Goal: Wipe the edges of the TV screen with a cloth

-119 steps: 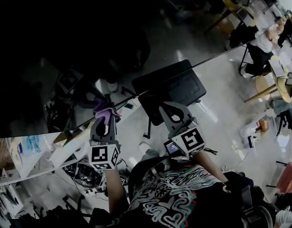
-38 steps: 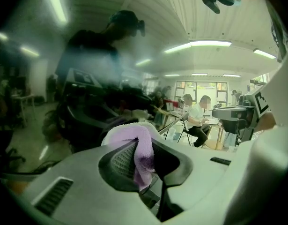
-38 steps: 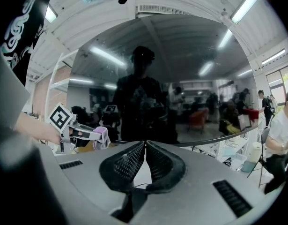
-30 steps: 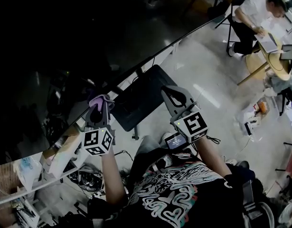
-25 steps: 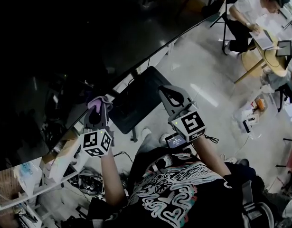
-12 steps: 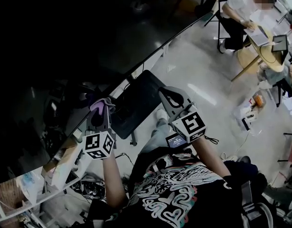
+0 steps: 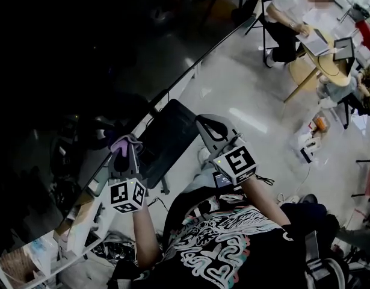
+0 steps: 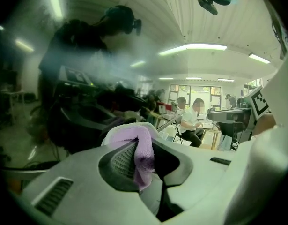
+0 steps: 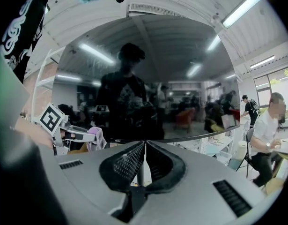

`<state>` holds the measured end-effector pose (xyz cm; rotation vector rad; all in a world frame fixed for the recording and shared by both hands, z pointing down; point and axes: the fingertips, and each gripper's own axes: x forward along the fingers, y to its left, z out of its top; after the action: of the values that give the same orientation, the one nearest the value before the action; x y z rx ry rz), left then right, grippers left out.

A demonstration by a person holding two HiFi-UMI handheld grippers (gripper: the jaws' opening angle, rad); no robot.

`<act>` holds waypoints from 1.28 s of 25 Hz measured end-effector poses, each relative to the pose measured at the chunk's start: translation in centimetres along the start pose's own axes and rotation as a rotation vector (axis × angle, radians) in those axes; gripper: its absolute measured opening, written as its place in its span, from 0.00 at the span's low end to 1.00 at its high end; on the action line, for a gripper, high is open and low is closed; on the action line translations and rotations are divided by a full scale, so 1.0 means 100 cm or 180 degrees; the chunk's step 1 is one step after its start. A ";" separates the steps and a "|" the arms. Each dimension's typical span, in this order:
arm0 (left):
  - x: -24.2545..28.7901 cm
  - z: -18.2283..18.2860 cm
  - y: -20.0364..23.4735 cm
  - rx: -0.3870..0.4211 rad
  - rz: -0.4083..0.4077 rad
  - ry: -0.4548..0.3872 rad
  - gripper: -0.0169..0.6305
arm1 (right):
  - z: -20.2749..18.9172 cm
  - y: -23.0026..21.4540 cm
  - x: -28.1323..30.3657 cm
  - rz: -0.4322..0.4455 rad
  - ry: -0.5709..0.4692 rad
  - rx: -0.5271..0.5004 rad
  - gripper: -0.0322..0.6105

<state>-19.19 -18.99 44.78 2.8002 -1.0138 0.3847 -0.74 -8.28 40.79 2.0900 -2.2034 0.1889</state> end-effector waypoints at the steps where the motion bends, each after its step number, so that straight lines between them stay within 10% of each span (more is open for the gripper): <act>1: 0.002 0.001 -0.003 -0.0009 0.0000 -0.0003 0.13 | 0.000 -0.004 -0.001 -0.0015 0.0000 0.0010 0.10; 32: 0.074 0.033 -0.076 -0.0190 -0.0237 -0.0171 0.13 | 0.003 -0.096 0.012 -0.0169 -0.0021 0.0203 0.10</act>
<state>-8.18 -18.42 43.40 2.7990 -0.9123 0.2670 8.76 -9.95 40.90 2.1823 -2.1706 0.2518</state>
